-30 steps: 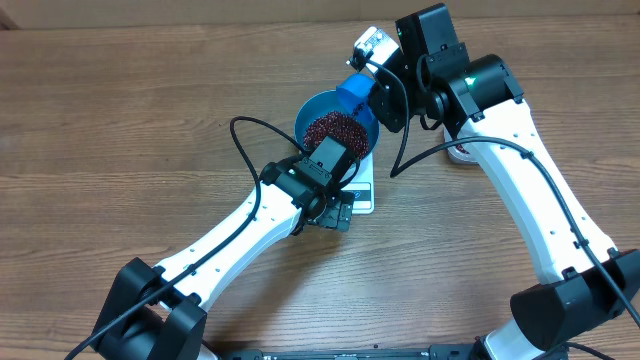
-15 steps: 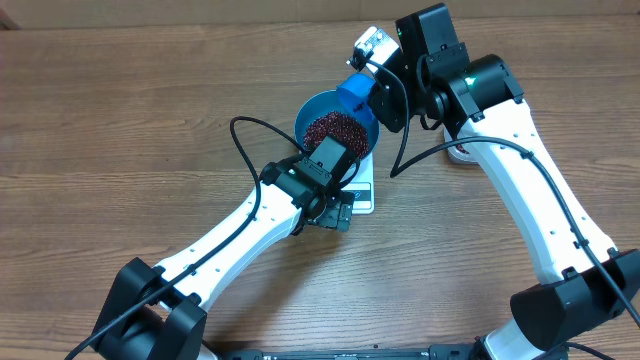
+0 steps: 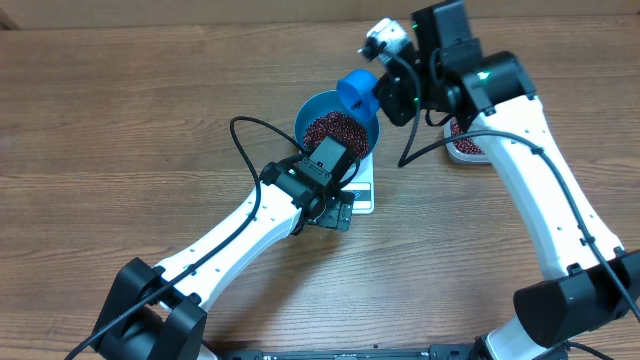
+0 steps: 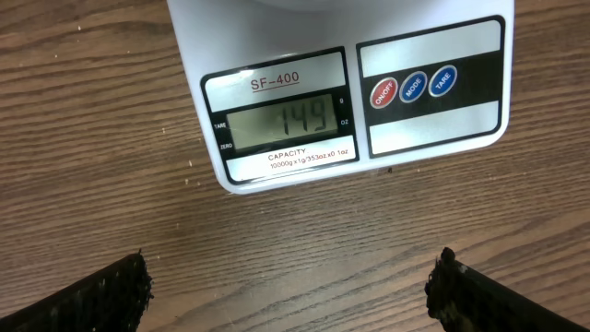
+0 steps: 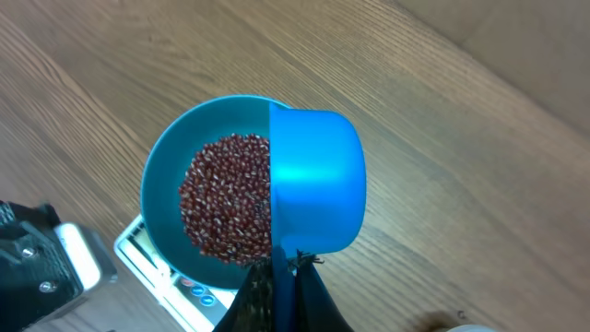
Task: Scoop item into bowl and weigh 150g on scale
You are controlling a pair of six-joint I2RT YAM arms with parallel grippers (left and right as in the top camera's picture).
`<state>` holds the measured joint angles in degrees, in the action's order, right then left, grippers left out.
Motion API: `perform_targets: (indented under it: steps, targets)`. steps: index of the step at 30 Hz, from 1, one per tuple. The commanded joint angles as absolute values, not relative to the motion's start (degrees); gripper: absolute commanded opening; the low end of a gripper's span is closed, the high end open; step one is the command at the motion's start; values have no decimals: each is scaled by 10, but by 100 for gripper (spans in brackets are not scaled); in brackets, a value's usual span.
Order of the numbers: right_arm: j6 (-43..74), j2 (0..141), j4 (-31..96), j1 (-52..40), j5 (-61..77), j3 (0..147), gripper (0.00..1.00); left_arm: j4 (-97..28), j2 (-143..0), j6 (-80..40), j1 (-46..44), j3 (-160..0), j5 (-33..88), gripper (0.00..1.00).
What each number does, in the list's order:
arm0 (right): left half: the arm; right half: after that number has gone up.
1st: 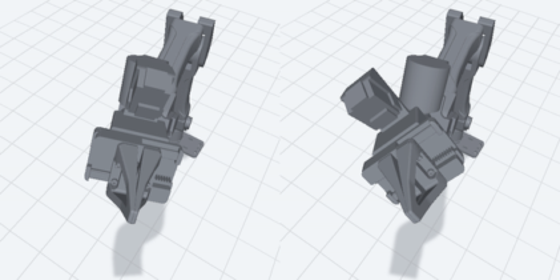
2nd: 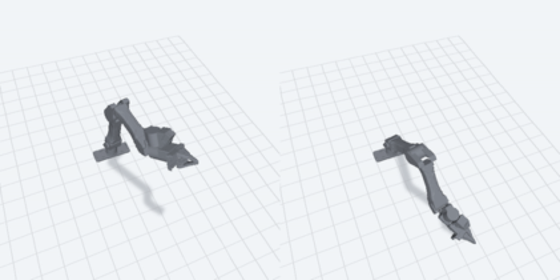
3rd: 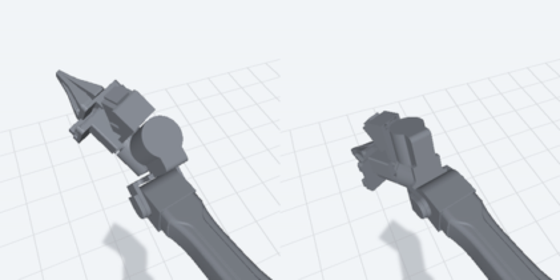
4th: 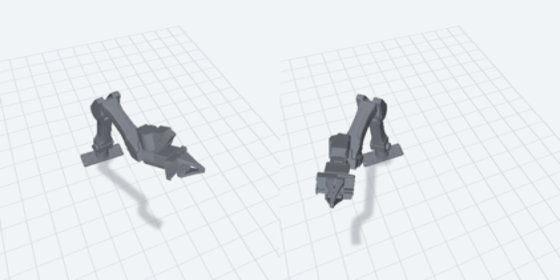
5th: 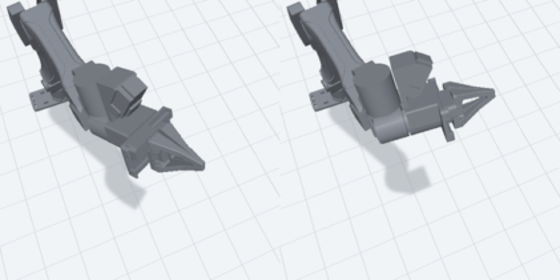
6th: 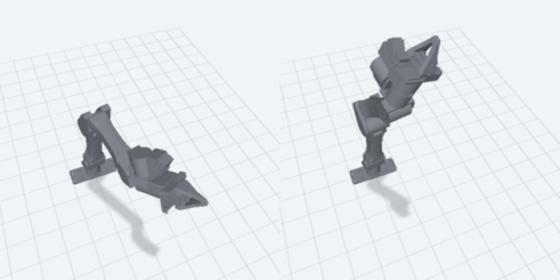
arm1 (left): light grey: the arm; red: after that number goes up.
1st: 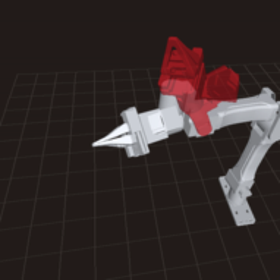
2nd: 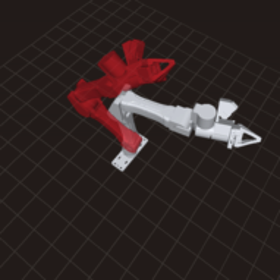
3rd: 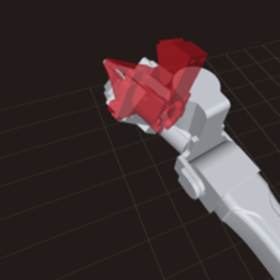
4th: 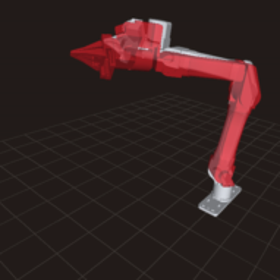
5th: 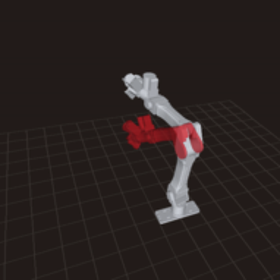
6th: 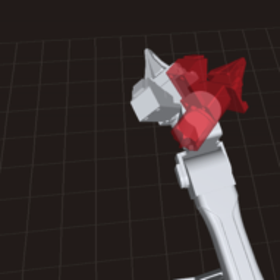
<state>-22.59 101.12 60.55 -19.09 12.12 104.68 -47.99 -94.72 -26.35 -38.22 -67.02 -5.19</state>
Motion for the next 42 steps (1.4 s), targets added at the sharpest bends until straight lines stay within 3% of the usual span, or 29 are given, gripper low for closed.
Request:
perform_targets:
  steps: [1, 9, 19, 42]
  targets:
    - [-167, 999, 599, -149, 217, 1061, 4, -479, -941, -250, -381, -669, -59, 100]
    - [-97, 999, 599, -55, 337, 1061, 4, -479, -941, -250, -381, -669, -60, 100]
    - [-57, 999, 624, 44, 336, 1061, 4, -479, -941, -250, -381, -669, -59, 100]
    - [-58, 1000, 653, 54, 363, 1061, 4, -477, -941, -251, -381, -669, -59, 100]
